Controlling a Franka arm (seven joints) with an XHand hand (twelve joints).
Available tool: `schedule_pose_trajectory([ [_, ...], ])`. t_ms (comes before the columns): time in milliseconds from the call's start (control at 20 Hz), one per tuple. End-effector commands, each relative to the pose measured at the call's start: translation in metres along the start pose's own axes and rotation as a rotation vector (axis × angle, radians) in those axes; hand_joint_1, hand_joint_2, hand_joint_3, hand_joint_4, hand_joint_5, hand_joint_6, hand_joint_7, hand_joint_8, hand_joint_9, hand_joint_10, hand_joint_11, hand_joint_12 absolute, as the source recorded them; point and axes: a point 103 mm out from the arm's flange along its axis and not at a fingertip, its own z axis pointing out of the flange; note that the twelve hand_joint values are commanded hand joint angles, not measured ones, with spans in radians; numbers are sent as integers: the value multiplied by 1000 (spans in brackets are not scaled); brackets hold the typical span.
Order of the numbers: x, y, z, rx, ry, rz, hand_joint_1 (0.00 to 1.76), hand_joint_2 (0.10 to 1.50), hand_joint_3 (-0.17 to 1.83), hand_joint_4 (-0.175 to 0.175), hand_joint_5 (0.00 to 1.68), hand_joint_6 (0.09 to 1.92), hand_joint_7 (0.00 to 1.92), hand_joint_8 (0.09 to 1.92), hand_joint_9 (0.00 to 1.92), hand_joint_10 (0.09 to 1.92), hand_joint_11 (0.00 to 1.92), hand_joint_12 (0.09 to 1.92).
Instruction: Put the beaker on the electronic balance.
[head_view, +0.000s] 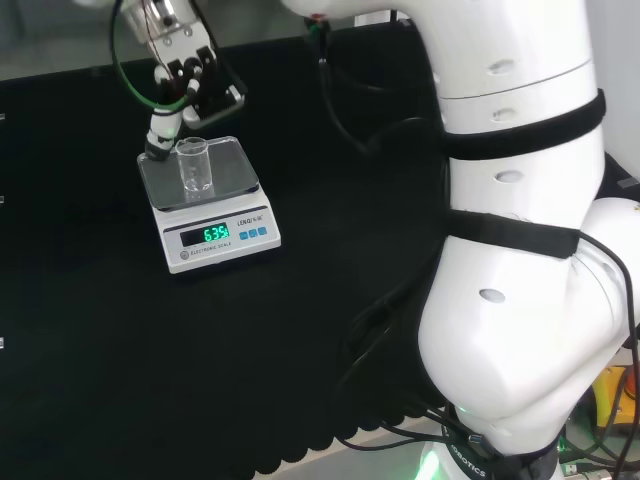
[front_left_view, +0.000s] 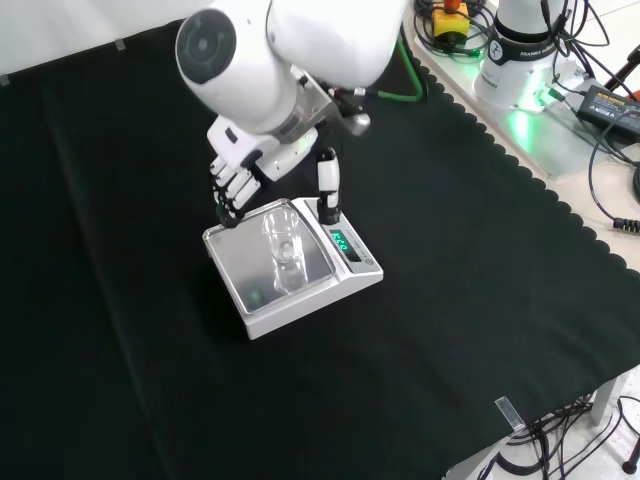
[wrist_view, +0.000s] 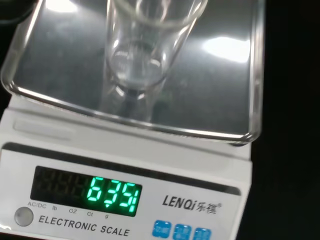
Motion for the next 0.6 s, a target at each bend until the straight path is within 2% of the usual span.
schedule_pose_trajectory([
  [50, -16, -30, -26, -5, 12, 24, 580, 666, 146, -175, 0, 87, 10, 87, 0, 601, 71, 1533],
  [350, -33, -37, -32, 15, 105, 41, 544, 687, 120, -175, 0, 87, 61, 87, 0, 672, 65, 1549],
  [600, -47, -38, -31, 30, 131, 74, 523, 701, 108, -175, 0, 87, 70, 87, 0, 706, 73, 1550],
])
